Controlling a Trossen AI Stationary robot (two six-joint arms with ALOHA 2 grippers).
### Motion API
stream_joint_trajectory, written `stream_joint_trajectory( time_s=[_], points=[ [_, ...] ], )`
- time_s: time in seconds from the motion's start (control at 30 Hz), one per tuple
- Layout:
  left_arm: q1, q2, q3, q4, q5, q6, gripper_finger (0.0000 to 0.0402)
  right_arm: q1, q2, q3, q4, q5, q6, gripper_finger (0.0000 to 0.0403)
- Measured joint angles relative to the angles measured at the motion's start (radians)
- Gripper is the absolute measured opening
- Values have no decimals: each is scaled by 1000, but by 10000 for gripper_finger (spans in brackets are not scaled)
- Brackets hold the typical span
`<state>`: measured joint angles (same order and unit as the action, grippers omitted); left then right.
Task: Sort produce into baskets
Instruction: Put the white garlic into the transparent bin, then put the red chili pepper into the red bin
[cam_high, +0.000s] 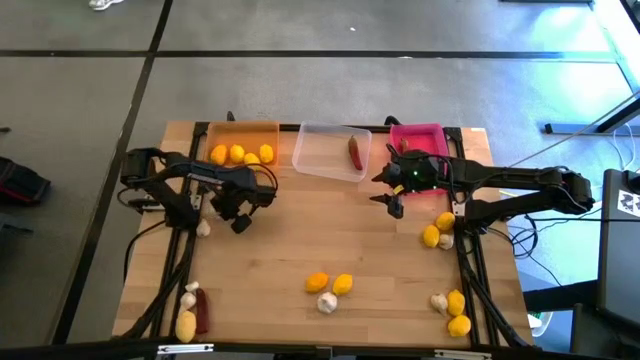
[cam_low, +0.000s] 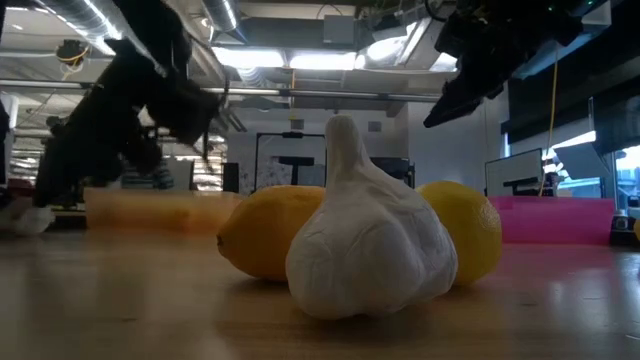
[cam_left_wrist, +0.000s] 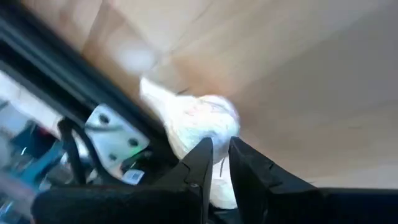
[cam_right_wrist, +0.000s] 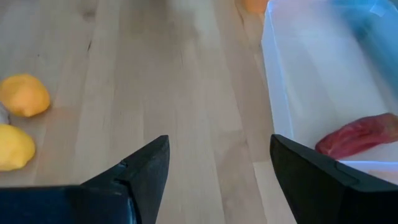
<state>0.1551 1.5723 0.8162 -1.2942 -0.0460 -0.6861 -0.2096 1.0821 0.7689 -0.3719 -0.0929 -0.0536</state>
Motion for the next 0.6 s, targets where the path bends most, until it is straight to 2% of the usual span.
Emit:
stream_joint_trajectory(
  time_s=[0.4, 0.5, 0.6],
  points=[
    [-30, -203, 62, 92, -101, -43, 11, 1, 0, 0, -19, 8, -3, 270],
    [-26, -230, 62, 86, -124, -102, 11, 1, 0, 0, -28, 12, -3, 270],
    [-10, -232, 62, 84, -124, -124, 28, 1, 0, 0, -37, 12, -3, 270]
  ],
)
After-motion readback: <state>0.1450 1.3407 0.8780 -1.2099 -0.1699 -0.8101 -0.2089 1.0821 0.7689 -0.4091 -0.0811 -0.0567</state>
